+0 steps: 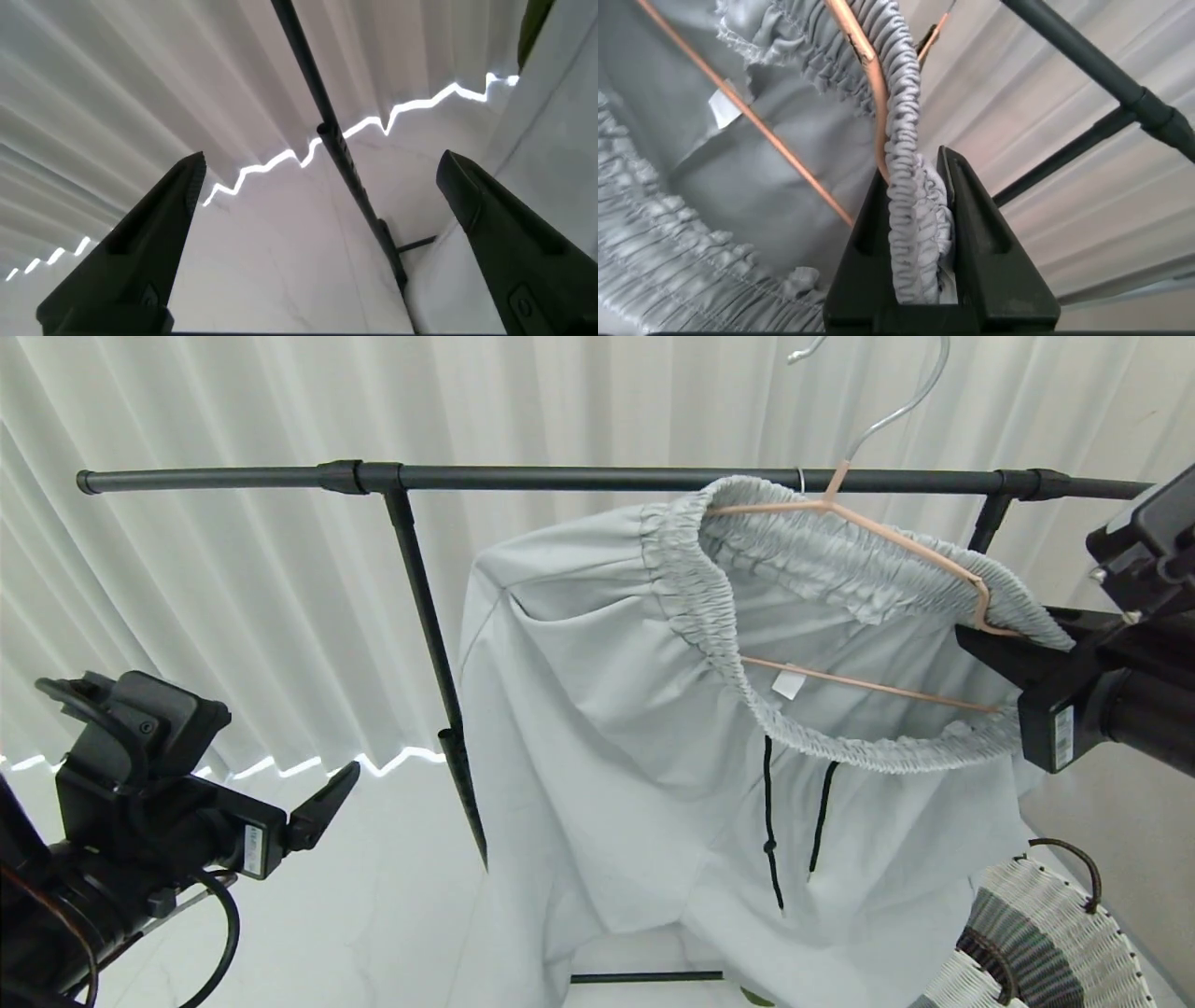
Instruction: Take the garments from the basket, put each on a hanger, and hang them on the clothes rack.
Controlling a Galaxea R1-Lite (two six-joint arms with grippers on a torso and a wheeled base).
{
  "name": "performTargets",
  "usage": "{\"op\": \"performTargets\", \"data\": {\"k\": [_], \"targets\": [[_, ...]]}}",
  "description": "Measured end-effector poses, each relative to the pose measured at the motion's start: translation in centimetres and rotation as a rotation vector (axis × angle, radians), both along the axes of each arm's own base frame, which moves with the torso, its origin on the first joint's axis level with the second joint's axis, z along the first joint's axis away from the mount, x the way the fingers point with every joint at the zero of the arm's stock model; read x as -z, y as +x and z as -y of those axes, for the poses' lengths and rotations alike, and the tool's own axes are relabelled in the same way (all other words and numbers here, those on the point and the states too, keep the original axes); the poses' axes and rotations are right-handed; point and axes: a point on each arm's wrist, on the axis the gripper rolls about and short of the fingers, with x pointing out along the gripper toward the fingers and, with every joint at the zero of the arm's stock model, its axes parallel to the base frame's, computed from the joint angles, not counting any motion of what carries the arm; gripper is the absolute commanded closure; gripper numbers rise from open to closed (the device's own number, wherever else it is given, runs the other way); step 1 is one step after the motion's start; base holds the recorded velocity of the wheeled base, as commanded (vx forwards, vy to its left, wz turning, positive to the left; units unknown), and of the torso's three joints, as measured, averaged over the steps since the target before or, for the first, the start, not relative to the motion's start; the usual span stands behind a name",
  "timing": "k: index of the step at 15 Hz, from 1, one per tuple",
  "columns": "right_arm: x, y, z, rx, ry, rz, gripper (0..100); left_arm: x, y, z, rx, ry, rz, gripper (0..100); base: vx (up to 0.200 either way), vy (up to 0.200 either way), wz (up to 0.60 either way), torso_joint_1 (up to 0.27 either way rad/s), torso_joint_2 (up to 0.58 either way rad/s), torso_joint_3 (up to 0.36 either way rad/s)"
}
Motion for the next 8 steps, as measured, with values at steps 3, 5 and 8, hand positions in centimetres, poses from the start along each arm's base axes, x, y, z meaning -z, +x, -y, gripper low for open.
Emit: {"op": "performTargets", "data": {"k": [3, 5, 8], "targets": [[0.7, -0.3, 0.5, 0.014, -0.055, -0.063, 100, -0.3, -0.1, -0.1, -0.014, 0.001, 0.016, 0, 0.000, 0.000, 0.00, 0.000, 0.00, 0.000], [1.3, -0.9, 1.9, 0.048, -0.114, -0.130, 100, -0.6, -0.1, -0.4, -0.030, -0.003, 0.045, 0, 0.000, 0.000, 0.00, 0.000, 0.00, 0.000], [1.5, -2.8, 5.1, 0.129, -0.165, -0.202, 100, -0.6, -0.1, -0.9, -0.062, -0.006, 0.062, 0, 0.000, 0.000, 0.00, 0.000, 0.00, 0.000]]}}
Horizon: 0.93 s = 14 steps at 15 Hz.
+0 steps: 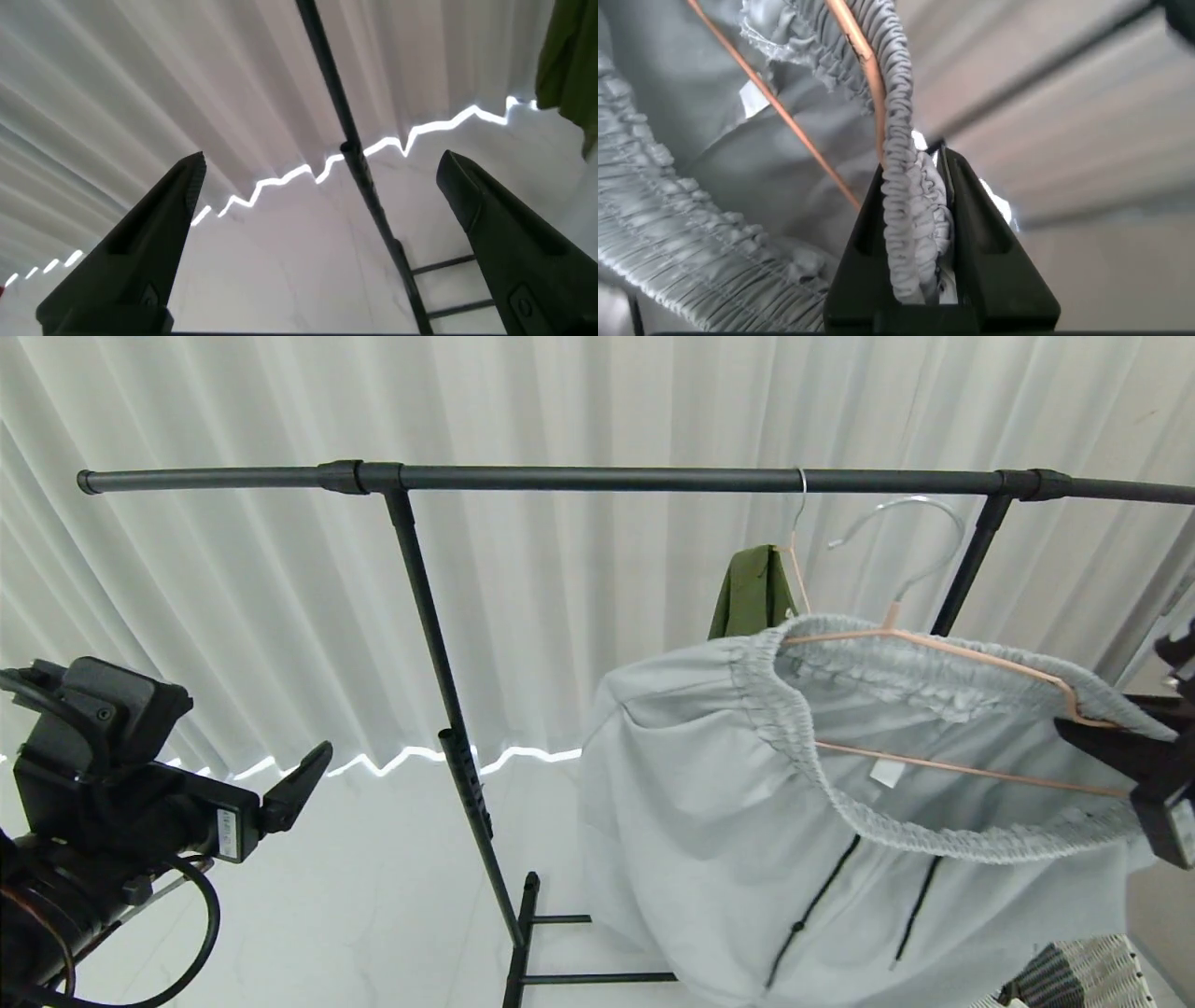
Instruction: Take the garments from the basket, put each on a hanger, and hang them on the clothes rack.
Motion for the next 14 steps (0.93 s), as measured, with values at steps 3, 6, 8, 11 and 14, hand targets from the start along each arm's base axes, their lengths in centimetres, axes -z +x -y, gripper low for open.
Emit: {"op": "performTargets", "data": {"k": [3, 6, 8, 11, 14], "targets": [[0.7, -3.6, 3.9, 0.122, -0.050, -0.078, 100, 0.1, 0.2, -0.3, -0.020, 0.000, -0.005, 0, 0.000, 0.000, 0.00, 0.000, 0.00, 0.000], [1.6, -7.3, 6.6, 0.253, -0.066, -0.121, 100, 0.3, 0.4, -0.4, -0.024, 0.003, -0.019, 0, 0.000, 0.000, 0.00, 0.000, 0.00, 0.000], [2.0, -9.2, 7.6, 0.342, -0.060, -0.122, 100, 0.4, 0.5, -0.4, -0.024, 0.004, -0.025, 0, 0.000, 0.000, 0.00, 0.000, 0.00, 0.000], [2.3, -10.8, 8.1, 0.476, -0.044, -0.108, 100, 0.5, 0.6, -0.4, -0.024, 0.004, -0.031, 0, 0.000, 0.000, 0.00, 0.000, 0.00, 0.000], [2.4, -11.2, 8.2, 0.617, -0.024, -0.103, 100, 0.7, 0.7, -0.4, -0.023, 0.005, -0.040, 0, 0.000, 0.000, 0.00, 0.000, 0.00, 0.000]]}}
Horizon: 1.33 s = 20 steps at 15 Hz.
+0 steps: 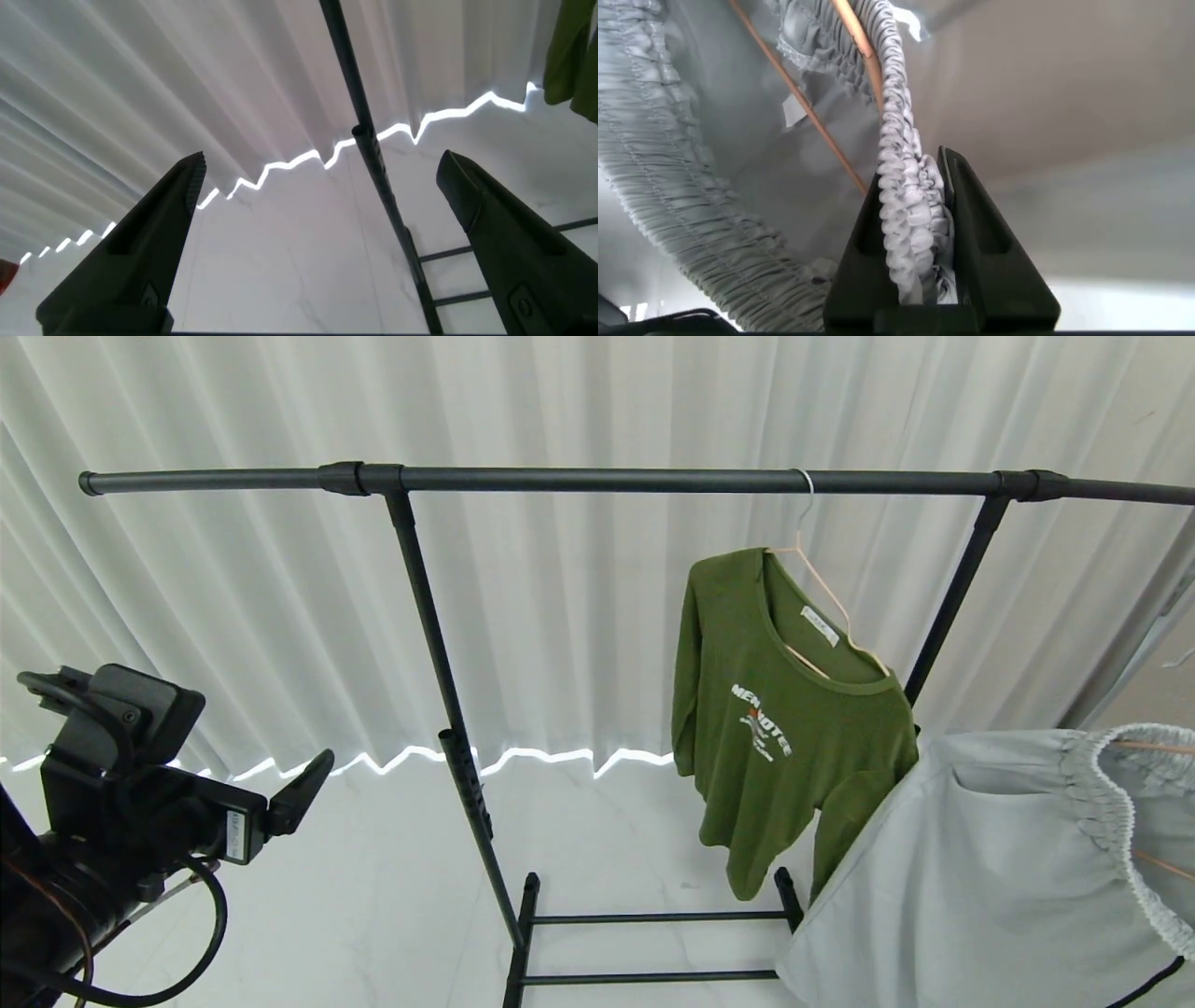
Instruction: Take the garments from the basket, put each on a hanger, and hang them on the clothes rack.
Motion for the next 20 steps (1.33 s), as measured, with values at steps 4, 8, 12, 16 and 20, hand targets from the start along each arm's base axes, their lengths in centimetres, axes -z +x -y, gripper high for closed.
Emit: {"op": "performTargets", "data": {"k": [4, 8, 12, 16, 20], "targets": [[-0.6, 0.8, 0.2, 0.176, 0.124, 0.047, 100, 0.1, 0.0, 0.1, 0.005, 0.012, -0.005, 0, 0.000, 0.000, 0.00, 0.000, 0.00, 0.000], [-1.4, 2.0, 0.3, 0.190, 0.139, 0.066, 100, 0.1, 0.0, 0.1, 0.007, 0.016, -0.006, 0, 0.000, 0.000, 0.00, 0.000, 0.00, 0.000], [-1.8, 2.8, 0.3, 0.163, 0.148, 0.083, 100, 0.1, -0.1, 0.2, 0.016, 0.021, -0.005, 0, 0.050, 0.000, 0.00, 0.001, 0.00, 0.002], [-2.0, 3.3, 0.3, 0.138, 0.156, 0.097, 100, 0.1, -0.2, 0.6, 0.041, 0.021, -0.001, 0, 0.200, 0.000, 0.00, 0.002, 0.00, 0.006], [-2.1, 3.5, 0.3, 0.098, 0.174, 0.092, 100, 0.1, -0.2, 0.7, 0.047, 0.023, -0.001, 0, 0.200, 0.000, 0.00, 0.006, 0.00, -0.002]]}}
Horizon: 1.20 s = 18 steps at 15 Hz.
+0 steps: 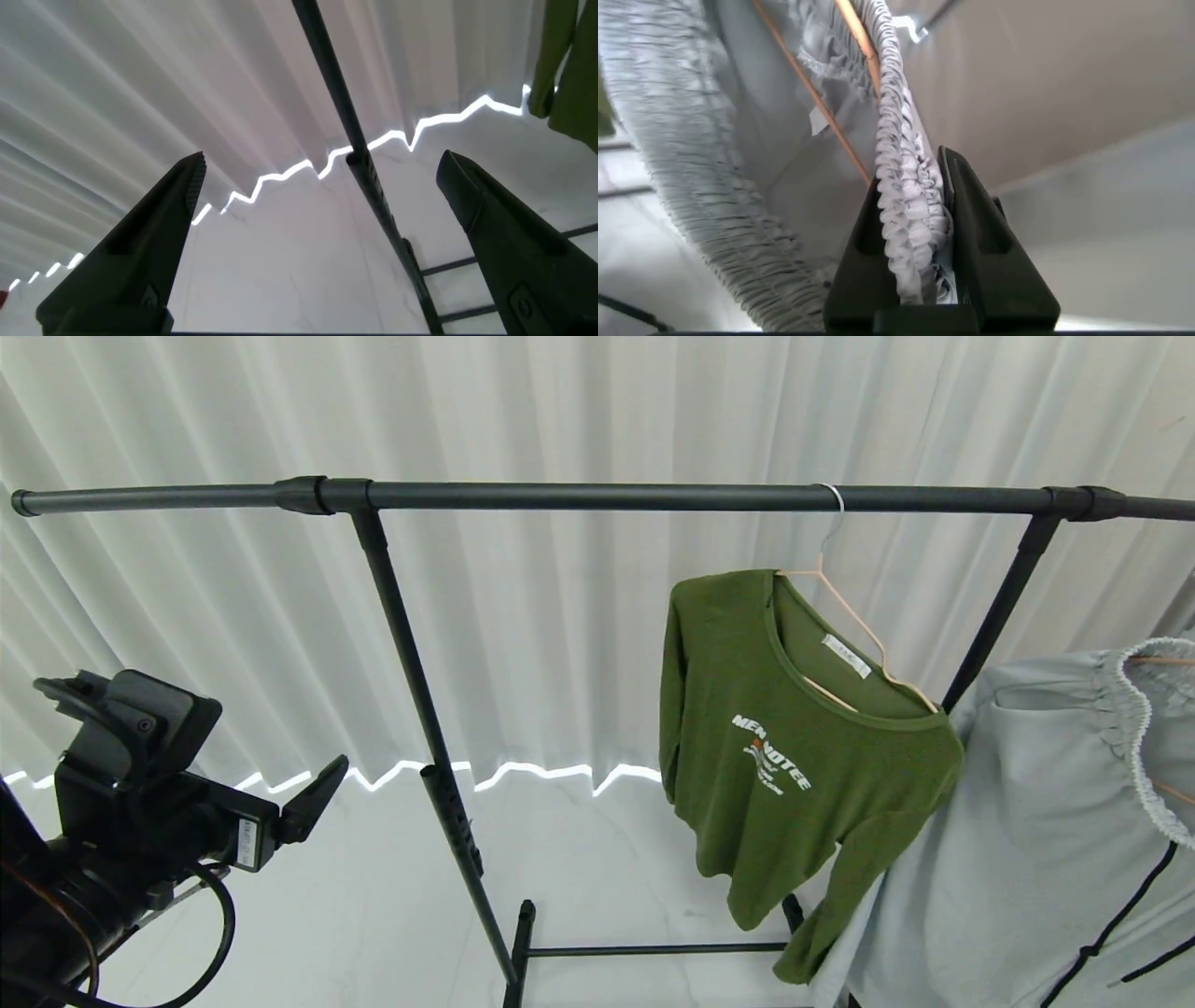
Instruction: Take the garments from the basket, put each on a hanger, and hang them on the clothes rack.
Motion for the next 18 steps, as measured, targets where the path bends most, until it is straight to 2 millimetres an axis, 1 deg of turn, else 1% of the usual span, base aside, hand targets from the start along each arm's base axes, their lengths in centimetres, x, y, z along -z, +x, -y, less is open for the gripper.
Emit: {"op": "performTargets", "data": {"k": [3, 6, 8, 13, 15, 18], "targets": [[-0.5, 0.6, 0.0, -0.041, 0.010, 0.040, 100, 0.0, 0.0, 0.0, 0.001, -0.001, 0.001, 0, 0.000, 0.000, 0.00, 0.000, 0.00, 0.000], [-1.3, 2.6, 0.2, -0.053, 0.007, 0.092, 100, -0.1, 0.0, 0.0, 0.002, 0.014, 0.011, 0, 0.000, 0.000, 0.00, 0.000, 0.00, 0.000], [-1.7, 4.9, 0.4, -0.053, 0.008, 0.125, 100, -0.1, 0.0, 0.0, 0.002, 0.027, 0.014, 0, 0.000, 0.000, 0.00, 0.000, 0.00, 0.000], [-2.5, 11.8, 0.9, -0.055, 0.072, 0.160, 100, 0.0, -0.2, 0.2, 0.014, 0.033, 0.012, 0, 0.000, 0.000, 0.00, 0.000, 0.00, 0.000], [-2.2, 13.3, 0.3, -0.089, 0.095, 0.135, 100, 0.1, -0.3, 0.2, 0.016, 0.032, 0.006, 0, 0.000, 0.000, 0.00, 0.000, 0.00, 0.000], [-1.7, 14.4, -0.9, -0.146, 0.125, 0.109, 100, 0.3, -0.4, 0.2, 0.016, 0.032, 0.001, 0, 0.000, 0.000, 0.00, 0.000, 0.00, 0.000]]}}
